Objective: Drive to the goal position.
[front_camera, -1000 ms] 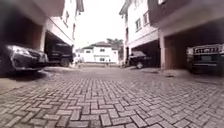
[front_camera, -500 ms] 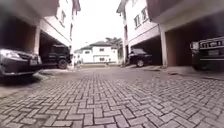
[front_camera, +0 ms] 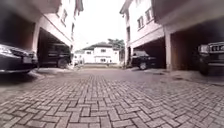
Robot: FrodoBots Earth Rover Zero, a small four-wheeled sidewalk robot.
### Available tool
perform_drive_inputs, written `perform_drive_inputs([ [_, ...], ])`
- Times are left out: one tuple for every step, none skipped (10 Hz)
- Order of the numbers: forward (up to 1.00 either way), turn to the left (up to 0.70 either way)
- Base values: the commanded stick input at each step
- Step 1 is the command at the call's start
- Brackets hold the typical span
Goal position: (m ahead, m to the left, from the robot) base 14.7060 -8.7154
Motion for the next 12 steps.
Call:
perform_drive_inputs([
  [0.69, 0.03],
  [0.69, 0.03],
  [0.69, 0.03],
  [0.69, 0.05],
  [0.69, 0.18],
  [0.69, 0.31],
  [0.69, 0.09],
  [0.69, 0.04],
  [0.69, 0.03],
  [0.69, 0.03],
  [0.69, 0.03],
  [0.69, 0.03],
])
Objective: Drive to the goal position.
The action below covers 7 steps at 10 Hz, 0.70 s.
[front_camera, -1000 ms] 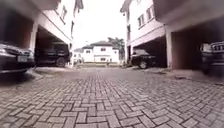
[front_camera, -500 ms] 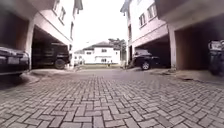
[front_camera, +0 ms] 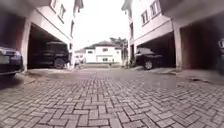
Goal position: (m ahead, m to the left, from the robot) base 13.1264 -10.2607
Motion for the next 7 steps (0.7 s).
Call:
perform_drive_inputs([
  [0.69, 0.03],
  [0.69, 0.03],
  [0.69, 0.03],
  [0.69, 0.03],
  [0.69, 0.03],
  [0.69, 0.03],
  [0.69, 0.03],
])
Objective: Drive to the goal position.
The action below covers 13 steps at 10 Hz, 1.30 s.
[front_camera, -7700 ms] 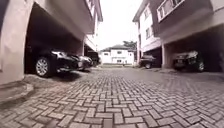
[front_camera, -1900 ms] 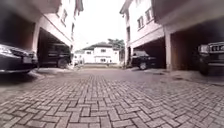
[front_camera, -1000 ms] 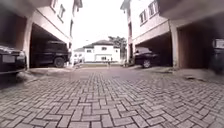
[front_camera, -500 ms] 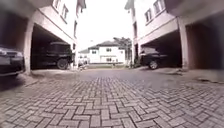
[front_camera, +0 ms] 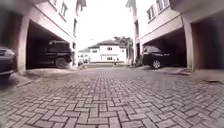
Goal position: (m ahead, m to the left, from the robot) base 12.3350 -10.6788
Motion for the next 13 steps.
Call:
perform_drive_inputs([
  [0.69, 0.03],
  [0.69, 0.03],
  [0.69, 0.03],
  [0.69, 0.03],
  [0.69, 0.03],
  [0.69, 0.03],
  [0.69, 0.03],
  [0.69, 0.03],
  [0.69, 0.03],
  [0.69, 0.03],
  [0.69, 0.03],
  [0.69, 0.03],
  [0.69, 0.03],
])
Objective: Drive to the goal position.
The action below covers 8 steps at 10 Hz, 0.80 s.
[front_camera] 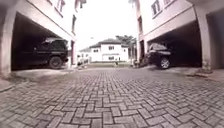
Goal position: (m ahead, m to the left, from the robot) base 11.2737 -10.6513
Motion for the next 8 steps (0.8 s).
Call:
perform_drive_inputs([
  [0.69, 0.03],
  [0.69, 0.03],
  [0.69, 0.03],
  [0.69, 0.03],
  [0.69, 0.03],
  [0.69, 0.03],
  [0.69, 0.03],
  [0.69, 0.03],
])
